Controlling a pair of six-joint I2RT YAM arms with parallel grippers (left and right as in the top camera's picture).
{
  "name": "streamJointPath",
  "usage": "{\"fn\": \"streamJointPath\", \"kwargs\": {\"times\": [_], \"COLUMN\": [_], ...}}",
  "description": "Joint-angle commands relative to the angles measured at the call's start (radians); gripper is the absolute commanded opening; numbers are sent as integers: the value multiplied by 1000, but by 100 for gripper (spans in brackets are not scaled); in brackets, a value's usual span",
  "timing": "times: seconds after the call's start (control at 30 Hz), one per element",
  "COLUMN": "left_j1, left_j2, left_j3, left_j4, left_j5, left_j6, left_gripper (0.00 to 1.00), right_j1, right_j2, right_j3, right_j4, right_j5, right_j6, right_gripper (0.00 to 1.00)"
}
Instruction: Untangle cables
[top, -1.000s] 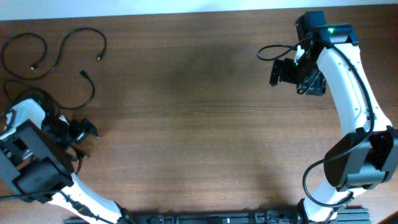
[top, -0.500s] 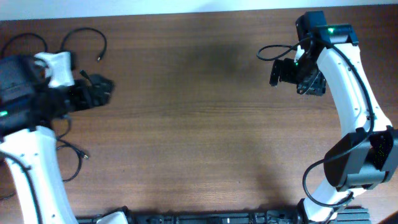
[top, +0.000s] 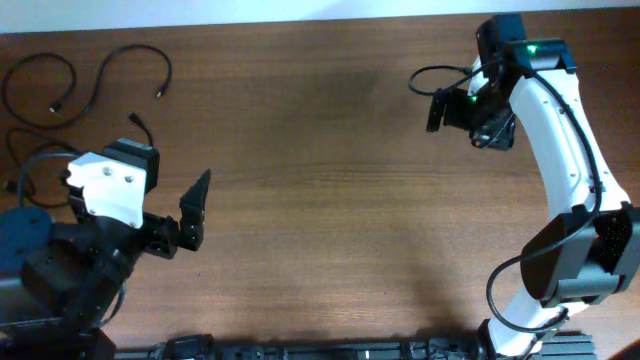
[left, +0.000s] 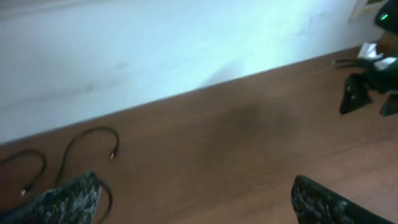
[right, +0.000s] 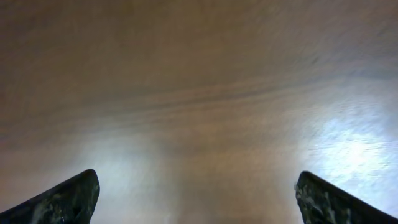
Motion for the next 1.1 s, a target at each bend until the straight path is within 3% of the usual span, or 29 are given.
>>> {"fn": "streamJointPath", "kwargs": {"times": [0.0, 0.17, 0.3, 0.47, 0.7, 1.07], "left_j1": [-2, -2, -2, -2, -2, -2], "left_j2": [5, 5, 5, 5, 5, 5], "left_j3": [2, 2, 2, 2, 2, 2], "left_j4": [-16, -17, -17, -17, -17, -17], "left_j5": [-39, -39, -39, -39, -39, -39], "left_j6": [2, 2, 2, 2, 2, 2], "left_gripper": [99, 99, 99, 99, 99, 99], "right_j1": [0, 2, 41, 68, 68, 68], "right_j2": [-49, -309, -533, -720, -1034, -998], "right_j3": [0, 0, 0, -20, -353, -472], "right_j4": [-39, -116, -210, -262, -233, -232], "right_j5": [-79, -54, 148, 146, 147, 90], "right_j6": [-4, -15, -14, -10, 18, 20], "right_gripper": [98, 99, 99, 98, 99, 98]}}
